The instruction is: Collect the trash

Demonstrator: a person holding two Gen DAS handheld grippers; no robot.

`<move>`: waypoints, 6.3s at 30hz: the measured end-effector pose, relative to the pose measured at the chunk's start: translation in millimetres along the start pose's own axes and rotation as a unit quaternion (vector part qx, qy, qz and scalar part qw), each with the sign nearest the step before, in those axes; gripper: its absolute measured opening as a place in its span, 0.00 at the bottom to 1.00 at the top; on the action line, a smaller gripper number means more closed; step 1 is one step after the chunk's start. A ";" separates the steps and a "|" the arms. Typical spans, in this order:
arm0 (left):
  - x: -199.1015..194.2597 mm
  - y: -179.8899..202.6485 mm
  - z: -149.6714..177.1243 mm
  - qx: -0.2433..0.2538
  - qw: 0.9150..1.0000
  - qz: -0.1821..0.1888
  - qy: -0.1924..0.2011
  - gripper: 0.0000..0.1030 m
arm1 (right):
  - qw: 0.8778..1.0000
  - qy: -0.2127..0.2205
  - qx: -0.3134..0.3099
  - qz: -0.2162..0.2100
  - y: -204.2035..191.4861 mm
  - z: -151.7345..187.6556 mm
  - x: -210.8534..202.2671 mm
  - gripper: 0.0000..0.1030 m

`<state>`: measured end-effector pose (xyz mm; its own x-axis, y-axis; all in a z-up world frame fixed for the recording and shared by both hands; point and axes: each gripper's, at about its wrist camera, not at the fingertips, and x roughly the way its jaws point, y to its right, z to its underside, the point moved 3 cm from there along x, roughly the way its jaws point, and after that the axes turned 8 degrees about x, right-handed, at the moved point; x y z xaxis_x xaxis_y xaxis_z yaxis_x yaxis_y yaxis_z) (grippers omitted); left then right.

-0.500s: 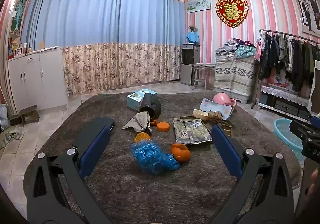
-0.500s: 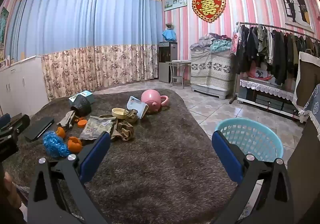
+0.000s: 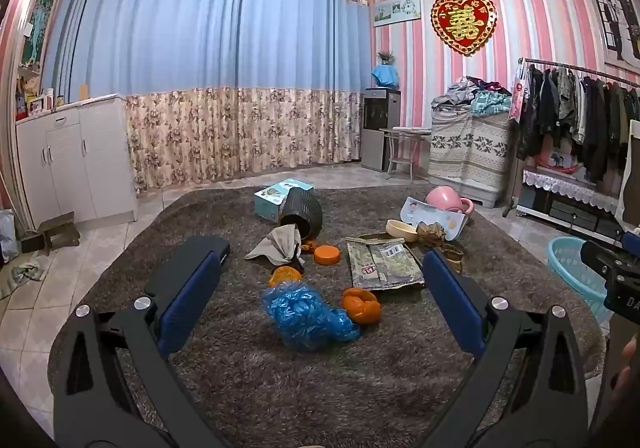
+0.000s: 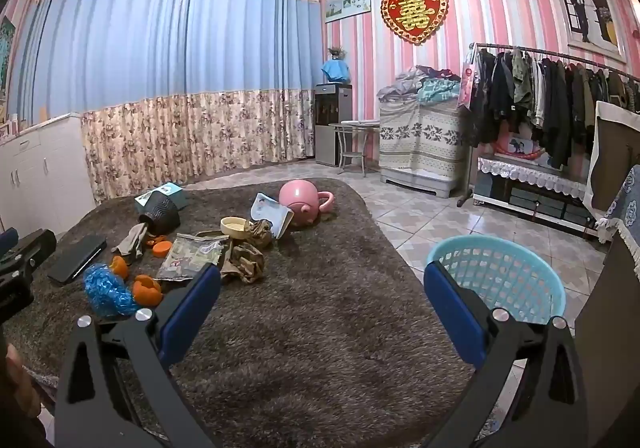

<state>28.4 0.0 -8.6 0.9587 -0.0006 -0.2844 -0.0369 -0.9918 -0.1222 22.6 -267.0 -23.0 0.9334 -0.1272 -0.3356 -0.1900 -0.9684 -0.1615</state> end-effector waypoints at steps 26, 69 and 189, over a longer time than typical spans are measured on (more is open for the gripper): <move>4.2 5.3 1.0 0.003 1.000 0.003 -0.005 0.95 | 1.000 0.000 0.002 -0.001 0.0 0.8 -1.1 0.96; 5.0 7.2 2.0 0.003 1.000 0.003 -0.006 0.95 | 1.000 -0.002 0.002 0.000 3.3 1.3 2.8 0.96; 100.3 102.1 -93.9 0.024 0.985 0.168 -0.021 0.34 | 0.997 -0.044 0.041 0.058 132.1 -94.9 54.7 0.32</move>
<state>147.3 -113.3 39.7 0.8776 -0.3225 -0.3548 -0.3653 -0.9290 -0.0593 77.5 -422.2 25.3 0.8745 -0.2144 -0.4350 -0.3222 -0.9272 -0.1909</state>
